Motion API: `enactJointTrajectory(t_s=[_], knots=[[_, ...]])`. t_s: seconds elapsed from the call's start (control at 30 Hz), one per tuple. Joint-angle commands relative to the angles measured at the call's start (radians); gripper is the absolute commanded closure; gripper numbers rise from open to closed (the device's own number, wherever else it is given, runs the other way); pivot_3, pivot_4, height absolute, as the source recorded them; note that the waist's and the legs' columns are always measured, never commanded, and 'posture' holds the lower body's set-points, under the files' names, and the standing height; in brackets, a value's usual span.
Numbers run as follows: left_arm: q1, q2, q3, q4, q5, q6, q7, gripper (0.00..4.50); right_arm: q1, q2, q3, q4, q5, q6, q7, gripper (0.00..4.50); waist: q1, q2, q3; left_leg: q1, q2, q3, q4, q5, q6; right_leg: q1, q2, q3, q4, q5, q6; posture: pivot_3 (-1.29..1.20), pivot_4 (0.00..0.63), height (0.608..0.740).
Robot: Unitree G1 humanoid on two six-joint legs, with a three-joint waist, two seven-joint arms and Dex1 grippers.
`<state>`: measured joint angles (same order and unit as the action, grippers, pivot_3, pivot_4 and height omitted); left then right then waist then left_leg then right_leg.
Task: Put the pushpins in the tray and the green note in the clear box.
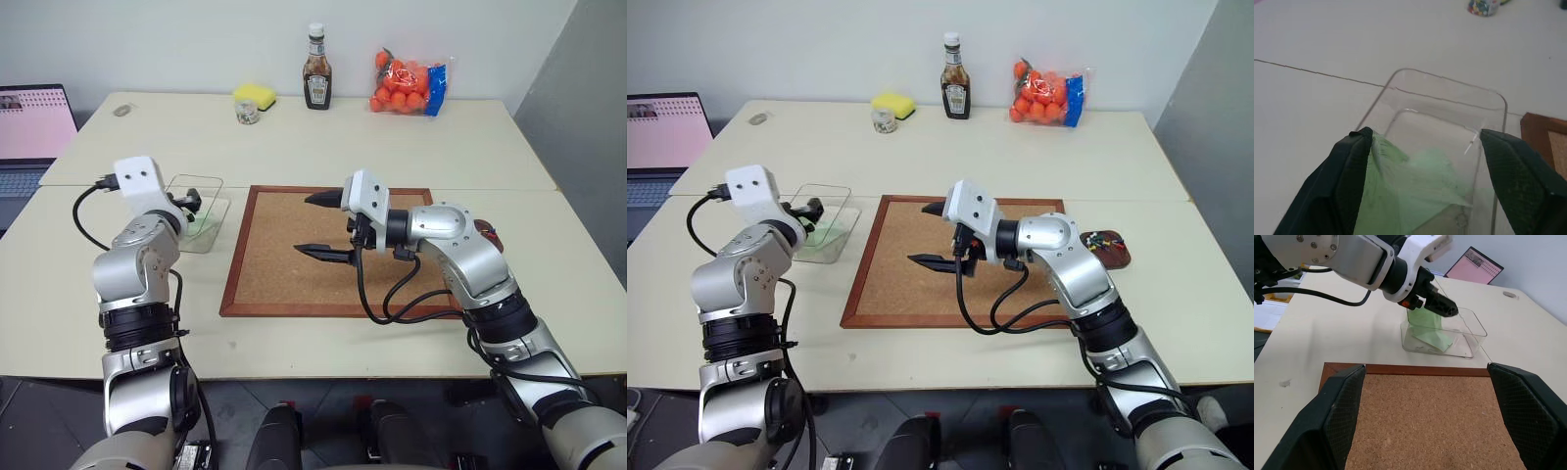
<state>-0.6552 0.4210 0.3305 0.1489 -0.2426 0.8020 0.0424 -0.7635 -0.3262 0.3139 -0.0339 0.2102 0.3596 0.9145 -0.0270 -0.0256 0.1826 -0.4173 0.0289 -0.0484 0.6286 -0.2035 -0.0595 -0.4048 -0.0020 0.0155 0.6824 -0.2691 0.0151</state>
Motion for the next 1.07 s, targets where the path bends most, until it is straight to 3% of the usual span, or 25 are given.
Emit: enactJointTrajectory(t_s=[0.03, 0.37, 0.53, 0.67, 0.87, 1.07], knots=[[-0.008, 0.056, -0.044, -0.022, 0.028, -0.014, -0.061, 0.2, -0.008, 0.005, -0.017, -0.044, 0.0, -0.008, -0.009, 0.3, 0.0, 0.0, 0.0, 0.0, 0.0, 0.0, 0.0, 0.0, 0.0, 0.0, 0.0, 0.0, 0.0, 0.0, 0.0, 0.0, 0.15, 0.74], [-0.01, 0.063, -0.078, -0.06, 0.018, -0.049, -0.145, 0.2, -0.013, 0.016, -0.021, -0.043, 0.001, -0.014, -0.02, 0.3, 0.0, 0.0, 0.0, 0.0, 0.0, 0.0, 0.0, 0.0, 0.0, 0.0, 0.0, 0.0, 0.0, 0.0, 0.0, 0.0, 0.15, 0.74], [0.004, 0.077, -0.137, -0.164, -0.007, -0.128, -0.28, 0.2, 0.013, 0.014, -0.054, -0.063, 0.004, -0.03, -0.059, 0.3, 0.002, 0.0, 0.0, 0.0, 0.0, 0.0, 0.0, 0.0, 0.0, 0.0, 0.0, 0.0, 0.0, 0.0, 0.0, 0.0, 0.15, 0.74], [0.045, 0.098, -0.241, -0.258, 0.002, -0.158, -0.4, 0.2, 0.109, -0.012, -0.148, -0.139, 0.03, 0.035, -0.14, 0.3, 0.005, 0.0, 0.0, 0.0, -0.001, 0.0, 0.0, 0.0, 0.0, 0.0, -0.001, 0.0, 0.0, 0.0, 0.0, 0.0, 0.15, 0.74], [0.144, 0.041, -0.292, -0.358, -0.019, -0.223, -0.444, 0.2, 0.356, -0.016, -0.328, -0.3, 0.029, 0.164, -0.358, 0.3, 0.004, 0.0, 0.0, 0.0, 0.0, 0.001, 0.0, 0.0, 0.0, 0.0, -0.001, 0.002, 0.0, 0.0, 0.0, 0.0, 0.15, 0.74], [0.206, -0.018, -0.299, -0.355, -0.037, -0.256, -0.47, 0.2, 0.519, 0.011, -0.329, -0.415, 0.0, 0.173, -0.467, 0.3, -0.005, 0.0, 0.0, 0.001, 0.001, 0.001, -0.001, 0.0, 0.0, 0.0, 0.001, 0.002, 0.0, -0.001, 0.001, 0.0, 0.15, 0.74]])
